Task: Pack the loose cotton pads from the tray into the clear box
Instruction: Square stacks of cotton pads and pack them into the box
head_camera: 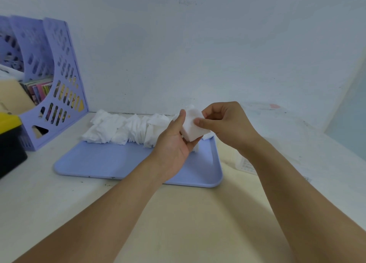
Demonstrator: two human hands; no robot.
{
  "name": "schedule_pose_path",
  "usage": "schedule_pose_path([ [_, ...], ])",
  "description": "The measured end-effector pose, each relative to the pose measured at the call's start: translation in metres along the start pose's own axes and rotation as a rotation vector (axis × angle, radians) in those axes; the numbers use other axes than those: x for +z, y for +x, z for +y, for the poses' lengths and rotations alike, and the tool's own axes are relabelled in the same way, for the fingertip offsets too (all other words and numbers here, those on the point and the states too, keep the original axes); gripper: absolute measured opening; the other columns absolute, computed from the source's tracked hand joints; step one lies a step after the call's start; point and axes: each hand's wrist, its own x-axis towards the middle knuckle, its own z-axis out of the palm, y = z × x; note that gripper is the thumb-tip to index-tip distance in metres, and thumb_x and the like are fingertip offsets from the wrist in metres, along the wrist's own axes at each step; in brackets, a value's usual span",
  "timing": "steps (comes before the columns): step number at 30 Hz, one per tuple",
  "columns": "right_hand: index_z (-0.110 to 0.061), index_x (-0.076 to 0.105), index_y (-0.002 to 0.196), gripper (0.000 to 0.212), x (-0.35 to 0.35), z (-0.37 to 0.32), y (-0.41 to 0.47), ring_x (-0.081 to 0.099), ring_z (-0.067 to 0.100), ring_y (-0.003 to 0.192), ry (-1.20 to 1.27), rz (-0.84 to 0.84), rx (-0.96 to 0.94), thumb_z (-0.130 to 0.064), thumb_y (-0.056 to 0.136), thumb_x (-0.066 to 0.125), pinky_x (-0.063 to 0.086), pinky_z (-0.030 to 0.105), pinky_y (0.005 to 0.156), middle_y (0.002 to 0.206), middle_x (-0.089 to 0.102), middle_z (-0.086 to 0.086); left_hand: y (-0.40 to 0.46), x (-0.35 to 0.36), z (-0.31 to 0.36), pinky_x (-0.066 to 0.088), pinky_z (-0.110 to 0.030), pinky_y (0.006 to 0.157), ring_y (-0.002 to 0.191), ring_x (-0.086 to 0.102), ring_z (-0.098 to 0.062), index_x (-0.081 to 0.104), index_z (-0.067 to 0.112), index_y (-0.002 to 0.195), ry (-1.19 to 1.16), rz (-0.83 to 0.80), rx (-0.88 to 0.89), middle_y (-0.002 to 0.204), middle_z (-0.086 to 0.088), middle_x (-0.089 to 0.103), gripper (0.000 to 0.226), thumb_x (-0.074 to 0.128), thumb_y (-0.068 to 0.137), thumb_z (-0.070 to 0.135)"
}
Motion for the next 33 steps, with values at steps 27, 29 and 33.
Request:
schedule_pose_path([
  [27,-0.026,0.022,0.16,0.092,0.037,-0.004,-0.007,0.034,0.005,0.146,0.067,-0.146,0.056,-0.06,0.087,0.065,0.029,0.026,0.115,0.16,0.036,-0.013,0.011,-0.006,-0.009,0.055,-0.039,0.099,0.112,0.07,-0.017,0.052,0.01,0.136,0.185,0.076,0.105,0.121,-0.007,0.072,0.048,0.066,0.091,0.02],
  [29,-0.021,0.025,0.159,0.101,0.042,0.0,-0.007,0.042,0.007,0.142,0.049,-0.23,0.083,-0.069,0.08,0.066,0.035,0.029,0.115,0.148,0.051,-0.012,0.012,-0.004,-0.014,0.056,-0.028,0.089,0.113,0.068,-0.009,0.053,0.011,0.137,0.248,0.063,0.106,0.122,-0.003,0.072,0.071,0.07,0.076,0.044],
  [33,-0.031,0.017,0.161,0.085,0.038,-0.004,-0.011,0.032,-0.01,0.131,0.077,-0.169,0.059,-0.054,0.093,0.062,0.036,0.003,0.09,0.139,0.035,-0.031,0.014,-0.007,-0.015,0.056,-0.029,0.092,0.11,0.069,-0.01,0.051,0.006,0.138,0.282,0.016,0.096,0.113,-0.001,0.074,0.075,0.068,0.075,0.042],
])
